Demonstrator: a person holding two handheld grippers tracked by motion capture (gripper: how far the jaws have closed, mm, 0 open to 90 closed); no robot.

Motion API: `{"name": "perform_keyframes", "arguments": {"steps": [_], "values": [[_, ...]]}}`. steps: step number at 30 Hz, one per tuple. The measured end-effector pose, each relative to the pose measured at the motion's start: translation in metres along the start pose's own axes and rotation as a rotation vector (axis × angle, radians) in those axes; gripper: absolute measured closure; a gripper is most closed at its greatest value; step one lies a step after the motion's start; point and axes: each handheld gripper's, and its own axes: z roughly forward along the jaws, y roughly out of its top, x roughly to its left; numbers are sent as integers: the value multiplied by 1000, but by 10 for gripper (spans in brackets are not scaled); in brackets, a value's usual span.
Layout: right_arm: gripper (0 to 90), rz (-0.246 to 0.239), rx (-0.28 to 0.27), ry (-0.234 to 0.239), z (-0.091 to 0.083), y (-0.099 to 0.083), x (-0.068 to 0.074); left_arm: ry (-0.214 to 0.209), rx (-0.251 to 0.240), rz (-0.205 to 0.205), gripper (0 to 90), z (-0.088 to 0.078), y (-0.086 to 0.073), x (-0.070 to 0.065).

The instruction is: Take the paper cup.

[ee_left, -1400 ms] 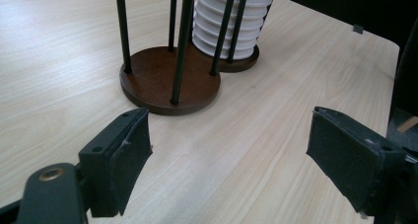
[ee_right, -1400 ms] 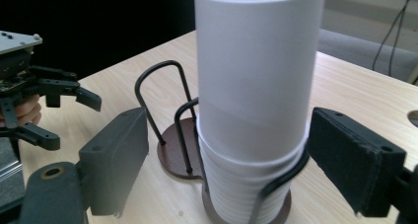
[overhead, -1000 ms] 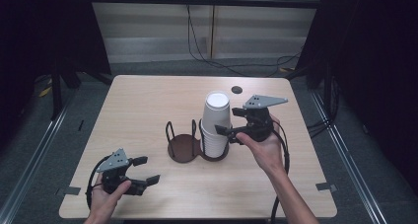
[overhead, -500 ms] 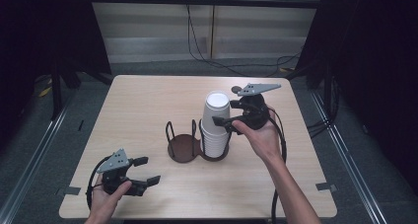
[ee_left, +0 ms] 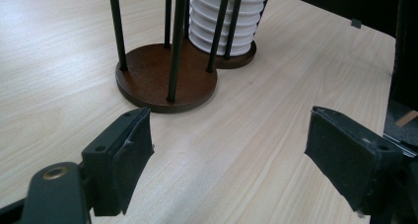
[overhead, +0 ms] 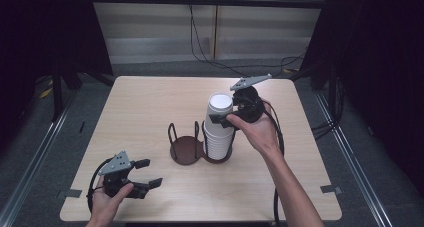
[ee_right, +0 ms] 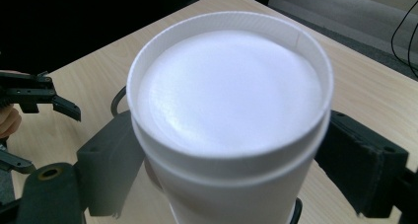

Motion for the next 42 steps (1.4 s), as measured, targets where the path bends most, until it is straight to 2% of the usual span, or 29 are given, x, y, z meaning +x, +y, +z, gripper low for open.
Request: {"name": "perform_keyframes", "arguments": {"steps": [5,9,20,27,28,32,36,42], "values": [[169,-23,19,-9,5,5,2,-4,0,-4,176,0,0,1],[186,-22,42,-17,8,4,1,-7,-1,-3,176,0,0,0],[196,-22,41,-6,7,4,-1,-8,7,1,176,1,0,1],[207,-58,71,-18,6,10,3,-24,13,3,175,2,0,0],[207,-58,71,-18,6,10,3,-35,12,3,175,2,0,0],[211,-61,63,-20,3,12,4,-29,1,-7,163,2,0,0],[213,-56,31,-26,-2,13,5,-29,-4,-14,163,1,-1,1],[216,-56,20,-19,-4,14,4,-34,4,-14,163,2,-1,1]]}}
